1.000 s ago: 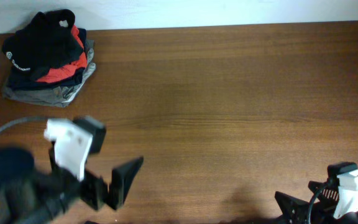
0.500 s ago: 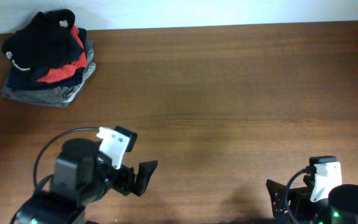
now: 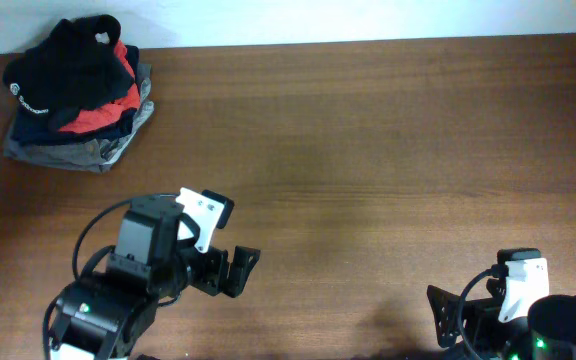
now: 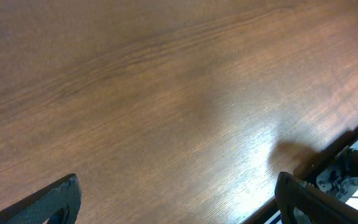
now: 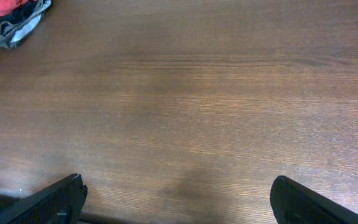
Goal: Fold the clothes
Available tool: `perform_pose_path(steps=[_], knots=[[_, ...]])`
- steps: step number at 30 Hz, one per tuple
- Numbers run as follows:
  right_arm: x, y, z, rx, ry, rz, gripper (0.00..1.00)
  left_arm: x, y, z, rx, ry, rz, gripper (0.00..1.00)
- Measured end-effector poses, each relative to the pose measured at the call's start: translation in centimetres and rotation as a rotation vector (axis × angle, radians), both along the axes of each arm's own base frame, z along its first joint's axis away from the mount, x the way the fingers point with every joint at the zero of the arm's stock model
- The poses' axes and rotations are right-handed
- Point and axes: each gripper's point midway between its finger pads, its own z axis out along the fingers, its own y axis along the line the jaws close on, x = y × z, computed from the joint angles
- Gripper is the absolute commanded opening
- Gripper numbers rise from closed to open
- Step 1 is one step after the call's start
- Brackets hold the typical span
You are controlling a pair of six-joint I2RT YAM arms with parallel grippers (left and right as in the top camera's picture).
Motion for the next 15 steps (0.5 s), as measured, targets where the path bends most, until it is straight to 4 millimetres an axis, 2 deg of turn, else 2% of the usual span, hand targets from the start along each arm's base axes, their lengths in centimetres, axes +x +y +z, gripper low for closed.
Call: perform_pose_path(steps=[15], knots=[[0.0,0.0,0.0,0.000,0.000,0.000,0.99,0.9,-0.3,-2.3,0.036,0.092,0.000,0.99]])
